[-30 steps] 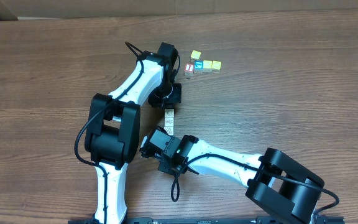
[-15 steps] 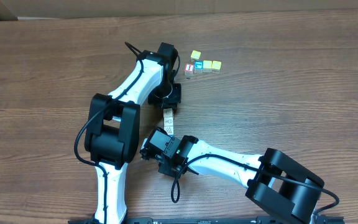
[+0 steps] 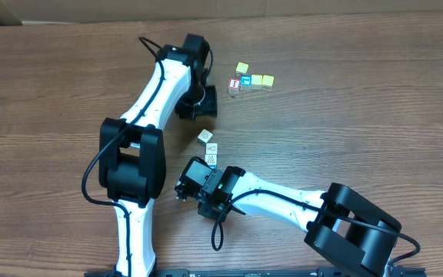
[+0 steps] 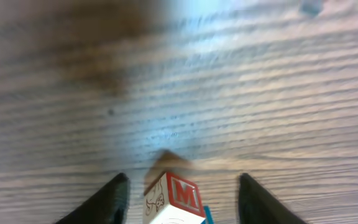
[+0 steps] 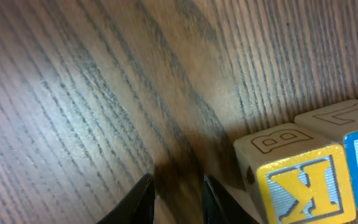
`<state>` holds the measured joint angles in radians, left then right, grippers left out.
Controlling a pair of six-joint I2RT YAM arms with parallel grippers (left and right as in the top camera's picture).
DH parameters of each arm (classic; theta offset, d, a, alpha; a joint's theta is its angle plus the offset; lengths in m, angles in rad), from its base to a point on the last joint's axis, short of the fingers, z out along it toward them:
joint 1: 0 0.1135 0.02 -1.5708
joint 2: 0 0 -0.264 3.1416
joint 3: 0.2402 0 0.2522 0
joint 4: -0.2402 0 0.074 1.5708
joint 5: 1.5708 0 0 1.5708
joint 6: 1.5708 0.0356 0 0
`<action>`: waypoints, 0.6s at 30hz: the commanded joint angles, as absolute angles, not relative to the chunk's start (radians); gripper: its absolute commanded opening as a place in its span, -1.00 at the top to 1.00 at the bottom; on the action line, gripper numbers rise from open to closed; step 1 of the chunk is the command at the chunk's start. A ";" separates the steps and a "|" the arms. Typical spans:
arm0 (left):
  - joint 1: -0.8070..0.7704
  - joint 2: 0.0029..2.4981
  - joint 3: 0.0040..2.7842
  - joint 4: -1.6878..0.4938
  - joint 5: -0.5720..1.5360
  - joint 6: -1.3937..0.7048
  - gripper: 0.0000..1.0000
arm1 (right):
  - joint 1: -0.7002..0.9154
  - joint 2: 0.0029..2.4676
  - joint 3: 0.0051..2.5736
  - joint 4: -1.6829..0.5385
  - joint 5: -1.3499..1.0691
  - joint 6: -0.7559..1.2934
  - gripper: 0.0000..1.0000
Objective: Flip 5 blocks
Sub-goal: 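Lift the right gripper away from the K block end and retract right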
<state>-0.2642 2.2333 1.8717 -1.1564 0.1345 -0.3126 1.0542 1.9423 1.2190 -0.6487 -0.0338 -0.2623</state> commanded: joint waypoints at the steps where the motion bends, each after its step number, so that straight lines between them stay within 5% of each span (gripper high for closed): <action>1: -0.253 2.236 1.914 -1.157 0.131 -0.321 0.30 | 1.052 1.934 1.267 -0.658 -0.075 -0.251 0.47; 7: -0.255 2.237 1.900 -1.155 0.117 -0.325 0.92 | 1.015 1.869 1.342 -0.685 -0.110 -0.112 0.54; 18: -0.257 2.237 1.893 -1.216 0.018 -0.434 0.92 | 0.680 1.827 1.432 -0.818 -0.204 0.260 0.66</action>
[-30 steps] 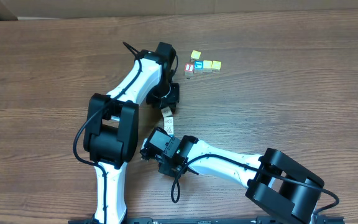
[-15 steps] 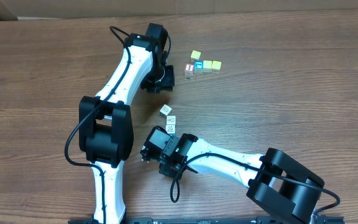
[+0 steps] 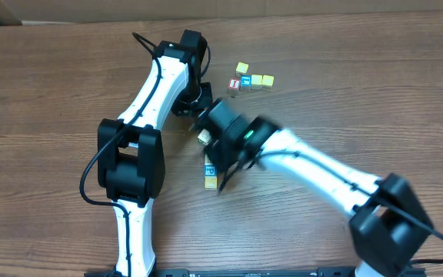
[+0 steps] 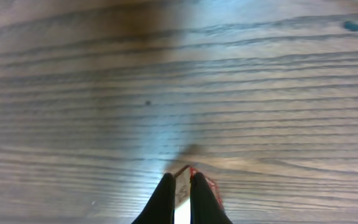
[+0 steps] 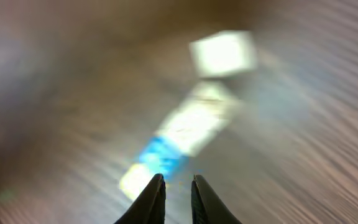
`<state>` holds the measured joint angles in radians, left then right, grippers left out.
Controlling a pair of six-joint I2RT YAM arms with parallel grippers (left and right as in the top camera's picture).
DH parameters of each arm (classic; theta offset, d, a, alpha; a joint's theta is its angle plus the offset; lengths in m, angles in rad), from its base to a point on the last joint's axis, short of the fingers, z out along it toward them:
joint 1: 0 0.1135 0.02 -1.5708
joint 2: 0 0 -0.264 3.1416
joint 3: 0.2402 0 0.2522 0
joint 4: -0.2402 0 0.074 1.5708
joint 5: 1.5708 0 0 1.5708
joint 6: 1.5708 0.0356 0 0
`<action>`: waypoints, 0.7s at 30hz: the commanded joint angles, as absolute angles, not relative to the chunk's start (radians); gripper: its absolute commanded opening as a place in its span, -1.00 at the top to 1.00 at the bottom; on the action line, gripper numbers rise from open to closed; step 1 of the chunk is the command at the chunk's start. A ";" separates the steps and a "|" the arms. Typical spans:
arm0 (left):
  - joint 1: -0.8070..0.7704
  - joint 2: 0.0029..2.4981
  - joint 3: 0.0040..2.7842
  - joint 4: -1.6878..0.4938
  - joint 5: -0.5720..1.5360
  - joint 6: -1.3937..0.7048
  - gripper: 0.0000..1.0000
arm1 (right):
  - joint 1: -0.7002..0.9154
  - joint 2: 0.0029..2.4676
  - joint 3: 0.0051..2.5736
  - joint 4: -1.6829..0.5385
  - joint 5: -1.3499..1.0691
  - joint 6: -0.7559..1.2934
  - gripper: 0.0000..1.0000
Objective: Flip 5 blocks
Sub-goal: 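Lift the right gripper away from the K block end and retract right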
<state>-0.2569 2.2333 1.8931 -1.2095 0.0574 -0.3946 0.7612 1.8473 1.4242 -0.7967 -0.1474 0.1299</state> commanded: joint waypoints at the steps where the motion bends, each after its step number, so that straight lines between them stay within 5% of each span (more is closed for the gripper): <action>1: -0.258 2.237 1.892 -1.217 0.018 -0.434 0.92 | 0.646 1.827 1.431 -0.832 -0.210 0.276 0.66; 11: -0.270 2.237 1.866 -1.208 0.018 -0.434 0.92 | 0.422 1.827 1.427 -0.950 -0.212 0.315 0.66; 21: -0.287 2.237 1.798 -1.178 0.020 -0.434 0.92 | 0.392 1.827 1.426 -0.972 -0.211 0.315 0.66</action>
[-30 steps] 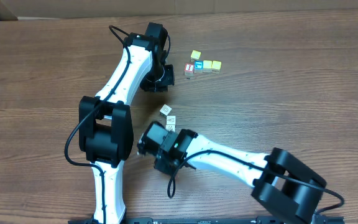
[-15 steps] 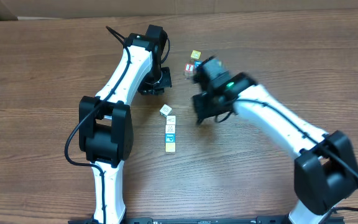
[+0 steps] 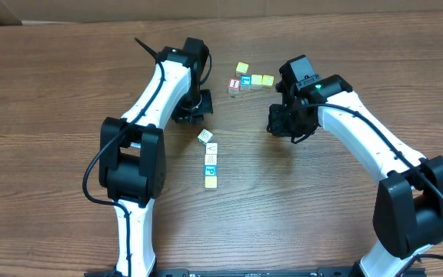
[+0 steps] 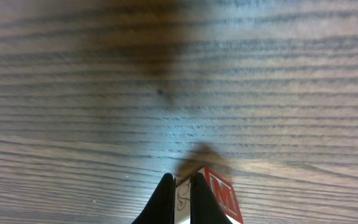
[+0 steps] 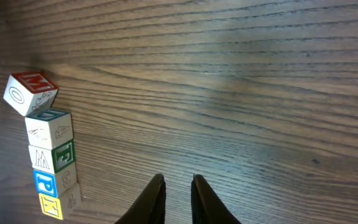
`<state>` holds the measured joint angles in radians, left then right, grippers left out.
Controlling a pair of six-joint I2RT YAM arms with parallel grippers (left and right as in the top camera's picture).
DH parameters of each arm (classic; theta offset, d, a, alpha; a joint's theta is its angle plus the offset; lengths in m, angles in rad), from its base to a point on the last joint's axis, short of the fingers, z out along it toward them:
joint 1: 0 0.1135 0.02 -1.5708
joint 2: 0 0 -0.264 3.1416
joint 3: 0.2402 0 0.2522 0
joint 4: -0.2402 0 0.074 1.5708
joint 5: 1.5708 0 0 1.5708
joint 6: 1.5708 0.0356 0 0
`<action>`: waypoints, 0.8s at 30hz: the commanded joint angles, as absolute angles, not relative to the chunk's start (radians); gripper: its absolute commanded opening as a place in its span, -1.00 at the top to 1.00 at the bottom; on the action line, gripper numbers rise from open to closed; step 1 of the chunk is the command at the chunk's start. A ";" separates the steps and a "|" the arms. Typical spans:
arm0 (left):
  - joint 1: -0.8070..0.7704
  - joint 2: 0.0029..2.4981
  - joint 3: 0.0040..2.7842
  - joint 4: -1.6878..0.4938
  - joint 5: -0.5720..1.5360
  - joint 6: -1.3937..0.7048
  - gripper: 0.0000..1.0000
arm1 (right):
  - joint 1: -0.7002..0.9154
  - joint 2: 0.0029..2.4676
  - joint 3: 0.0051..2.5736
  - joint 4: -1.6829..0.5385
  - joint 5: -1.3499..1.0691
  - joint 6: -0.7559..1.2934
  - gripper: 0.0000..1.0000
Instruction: Flip 5 blocks
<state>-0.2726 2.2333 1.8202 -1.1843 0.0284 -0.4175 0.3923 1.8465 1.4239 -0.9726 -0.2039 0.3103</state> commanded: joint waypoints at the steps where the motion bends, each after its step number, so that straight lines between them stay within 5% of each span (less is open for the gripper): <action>1: -0.289 2.237 1.797 -1.175 0.022 -0.434 0.92 | 0.392 1.827 1.426 -0.972 -0.211 0.315 0.66; 24: -0.284 2.237 1.796 -1.127 0.039 -0.439 0.92 | 0.392 1.827 1.426 -0.976 -0.184 0.315 0.66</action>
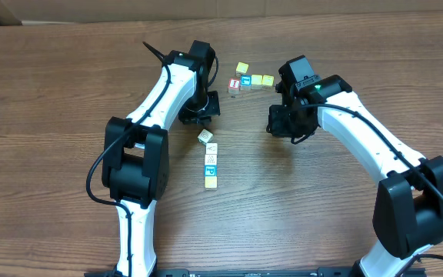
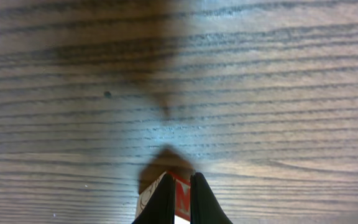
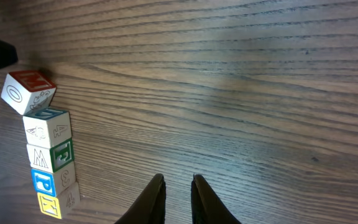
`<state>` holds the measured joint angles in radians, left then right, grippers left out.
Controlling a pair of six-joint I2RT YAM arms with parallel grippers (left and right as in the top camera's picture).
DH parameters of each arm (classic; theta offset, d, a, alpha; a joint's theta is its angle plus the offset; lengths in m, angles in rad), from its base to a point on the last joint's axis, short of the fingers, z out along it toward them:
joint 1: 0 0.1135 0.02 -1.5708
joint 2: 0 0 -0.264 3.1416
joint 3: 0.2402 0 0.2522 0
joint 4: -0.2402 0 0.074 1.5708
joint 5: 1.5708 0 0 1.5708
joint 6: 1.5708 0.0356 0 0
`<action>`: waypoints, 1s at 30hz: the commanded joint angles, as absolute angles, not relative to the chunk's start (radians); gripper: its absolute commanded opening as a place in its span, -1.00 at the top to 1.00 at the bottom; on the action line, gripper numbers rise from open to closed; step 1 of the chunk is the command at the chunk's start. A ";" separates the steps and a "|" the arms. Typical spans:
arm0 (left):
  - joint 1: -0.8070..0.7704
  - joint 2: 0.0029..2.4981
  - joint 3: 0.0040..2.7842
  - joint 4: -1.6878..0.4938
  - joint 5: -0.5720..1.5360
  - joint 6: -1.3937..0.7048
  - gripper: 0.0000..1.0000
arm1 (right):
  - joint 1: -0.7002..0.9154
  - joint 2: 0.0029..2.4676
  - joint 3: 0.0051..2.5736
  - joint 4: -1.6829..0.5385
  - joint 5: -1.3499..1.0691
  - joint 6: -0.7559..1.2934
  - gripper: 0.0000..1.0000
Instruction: Flip 5 blocks
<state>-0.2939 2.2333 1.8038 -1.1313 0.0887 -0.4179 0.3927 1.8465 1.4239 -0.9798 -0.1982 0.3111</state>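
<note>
Five letter blocks lie in a row at mid-table, from a tilted red M block (image 1: 205, 136) down to a yellow block (image 1: 211, 182). The right wrist view has the same row at its left edge, with the M block (image 3: 28, 92) on top. My left gripper (image 1: 204, 114) is shut just behind the row. In its own view the left gripper (image 2: 179, 177) has its tips in front of the M block (image 2: 154, 196), with nothing gripped. My right gripper (image 1: 284, 123) hovers off to the right, shut and empty, and in its own view this gripper (image 3: 178, 179) is over bare wood.
A second cluster of several blocks (image 1: 251, 80) sits at the back, between the two grippers, with one yellow block (image 1: 241, 68) just behind it. The wooden table (image 1: 375, 77) runs out to a far edge along the top of the overhead view.
My left gripper has shifted slightly to the right, so the M block now lies directly behind its shut fingertips. The right arm and the row of blocks have not visibly moved.
At first my right gripper was low at the near end of the row beside the yellow K block, and my left gripper stood open behind the M block. Then the left was shut and the right was over the row. After that the right hovered clear at the right.
</note>
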 commanded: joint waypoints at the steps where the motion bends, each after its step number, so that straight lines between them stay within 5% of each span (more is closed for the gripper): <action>1: -0.281 2.237 1.796 -1.129 0.033 -0.443 0.92 | 0.392 1.827 1.426 -0.976 -0.184 0.315 0.66; 30: -0.291 2.237 1.796 -1.200 0.106 -0.450 0.92 | 0.392 1.827 1.426 -0.975 -0.173 0.315 0.66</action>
